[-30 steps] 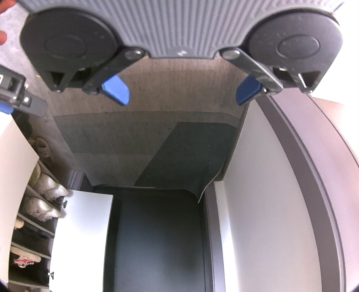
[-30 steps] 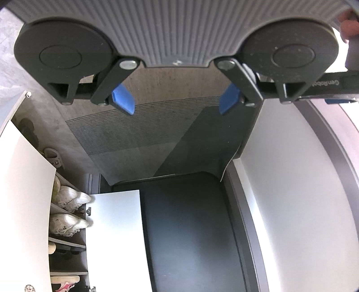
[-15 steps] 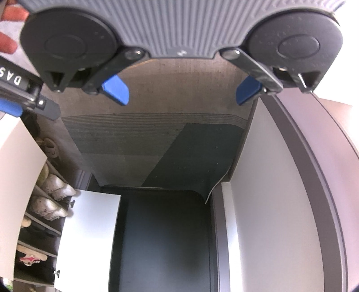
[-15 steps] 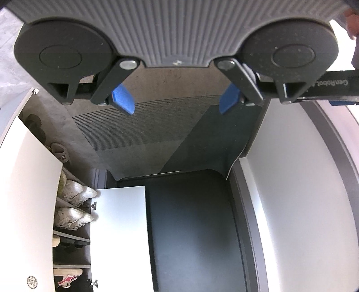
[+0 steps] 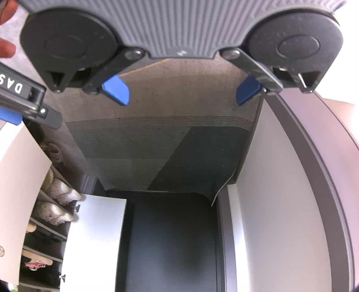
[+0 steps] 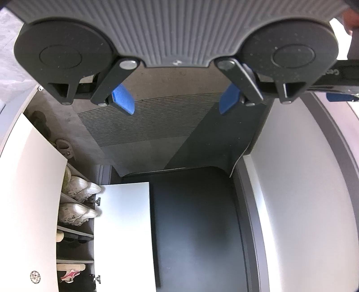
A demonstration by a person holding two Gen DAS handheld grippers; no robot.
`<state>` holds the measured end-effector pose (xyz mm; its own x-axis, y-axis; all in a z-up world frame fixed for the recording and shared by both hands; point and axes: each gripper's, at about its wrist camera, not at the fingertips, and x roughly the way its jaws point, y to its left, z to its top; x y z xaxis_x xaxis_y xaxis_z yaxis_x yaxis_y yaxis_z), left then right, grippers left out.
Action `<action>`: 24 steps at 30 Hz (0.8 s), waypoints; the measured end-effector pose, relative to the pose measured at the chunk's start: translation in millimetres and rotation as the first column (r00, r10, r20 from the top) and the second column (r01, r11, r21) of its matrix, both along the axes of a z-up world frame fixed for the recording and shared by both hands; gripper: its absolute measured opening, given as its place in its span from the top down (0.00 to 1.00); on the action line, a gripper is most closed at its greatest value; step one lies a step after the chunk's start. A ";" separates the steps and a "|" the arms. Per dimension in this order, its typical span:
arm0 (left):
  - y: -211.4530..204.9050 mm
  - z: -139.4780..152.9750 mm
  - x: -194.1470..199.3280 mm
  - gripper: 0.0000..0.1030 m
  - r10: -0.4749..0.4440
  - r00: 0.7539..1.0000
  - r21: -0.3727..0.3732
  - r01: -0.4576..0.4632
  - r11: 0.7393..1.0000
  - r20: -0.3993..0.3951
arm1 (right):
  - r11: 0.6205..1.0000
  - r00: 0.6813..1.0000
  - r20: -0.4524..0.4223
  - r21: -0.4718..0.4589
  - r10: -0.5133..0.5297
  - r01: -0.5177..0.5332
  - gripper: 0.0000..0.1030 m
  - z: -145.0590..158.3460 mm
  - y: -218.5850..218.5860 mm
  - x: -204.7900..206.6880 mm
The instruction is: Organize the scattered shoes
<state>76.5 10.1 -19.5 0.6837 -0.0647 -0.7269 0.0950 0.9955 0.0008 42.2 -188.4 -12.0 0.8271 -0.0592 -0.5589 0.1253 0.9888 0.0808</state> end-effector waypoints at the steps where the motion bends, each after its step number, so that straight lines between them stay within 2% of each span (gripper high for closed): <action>1: -0.2 -0.4 -0.4 0.00 0.001 1.000 0.002 -0.001 1.000 -0.001 | 1.000 1.000 -0.004 0.002 -0.003 0.003 0.17 0.1 -0.6 -0.1; 16: -1.5 -3.9 1.0 0.00 0.027 1.000 0.028 -0.027 0.999 0.002 | 1.000 1.000 0.002 0.019 -0.003 0.003 0.17 2.7 -2.2 -3.7; 24: 3.4 -2.2 -1.0 0.00 0.041 0.999 0.016 -0.041 0.999 0.001 | 1.000 1.000 0.008 0.023 0.005 -0.005 0.17 3.9 -1.2 -6.1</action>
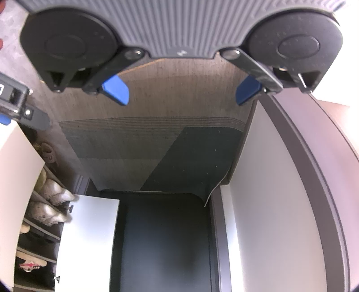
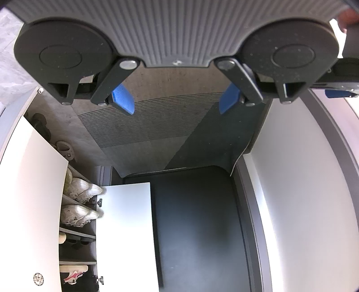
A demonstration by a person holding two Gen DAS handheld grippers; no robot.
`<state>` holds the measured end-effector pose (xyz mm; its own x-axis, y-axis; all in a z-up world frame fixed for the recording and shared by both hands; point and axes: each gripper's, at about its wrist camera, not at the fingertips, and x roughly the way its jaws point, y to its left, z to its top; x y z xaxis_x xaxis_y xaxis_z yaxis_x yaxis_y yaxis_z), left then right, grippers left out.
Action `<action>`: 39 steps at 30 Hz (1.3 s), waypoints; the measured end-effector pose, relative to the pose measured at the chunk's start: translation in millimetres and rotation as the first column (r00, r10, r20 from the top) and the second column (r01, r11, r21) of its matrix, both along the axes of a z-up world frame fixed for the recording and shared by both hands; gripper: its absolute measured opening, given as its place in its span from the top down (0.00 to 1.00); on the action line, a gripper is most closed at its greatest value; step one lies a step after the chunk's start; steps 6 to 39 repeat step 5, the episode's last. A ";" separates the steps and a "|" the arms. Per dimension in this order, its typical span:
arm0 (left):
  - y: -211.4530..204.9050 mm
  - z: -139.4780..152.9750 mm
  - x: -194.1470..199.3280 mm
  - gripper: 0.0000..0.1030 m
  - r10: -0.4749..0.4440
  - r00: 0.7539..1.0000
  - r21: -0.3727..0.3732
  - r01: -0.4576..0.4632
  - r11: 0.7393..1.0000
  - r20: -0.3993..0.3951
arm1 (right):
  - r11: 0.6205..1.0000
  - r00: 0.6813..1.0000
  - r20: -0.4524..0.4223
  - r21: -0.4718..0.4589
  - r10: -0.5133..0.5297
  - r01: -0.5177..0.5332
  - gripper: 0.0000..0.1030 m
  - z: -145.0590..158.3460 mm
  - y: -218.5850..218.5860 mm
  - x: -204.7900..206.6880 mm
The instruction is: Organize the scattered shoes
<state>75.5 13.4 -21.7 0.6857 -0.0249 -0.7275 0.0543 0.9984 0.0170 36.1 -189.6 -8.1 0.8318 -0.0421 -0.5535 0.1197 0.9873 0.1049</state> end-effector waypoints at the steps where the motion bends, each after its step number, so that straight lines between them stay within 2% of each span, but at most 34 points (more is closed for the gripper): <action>1: 0.4 0.0 0.0 0.00 0.001 1.000 0.000 -0.001 1.000 -0.001 | 1.000 1.000 0.001 0.001 0.002 -0.002 0.17 0.2 0.4 -0.4; 39: 1.6 0.8 1.6 0.00 0.004 1.000 0.001 -0.004 1.000 -0.003 | 1.000 1.000 0.000 0.002 0.001 -0.001 0.17 0.3 0.0 -0.3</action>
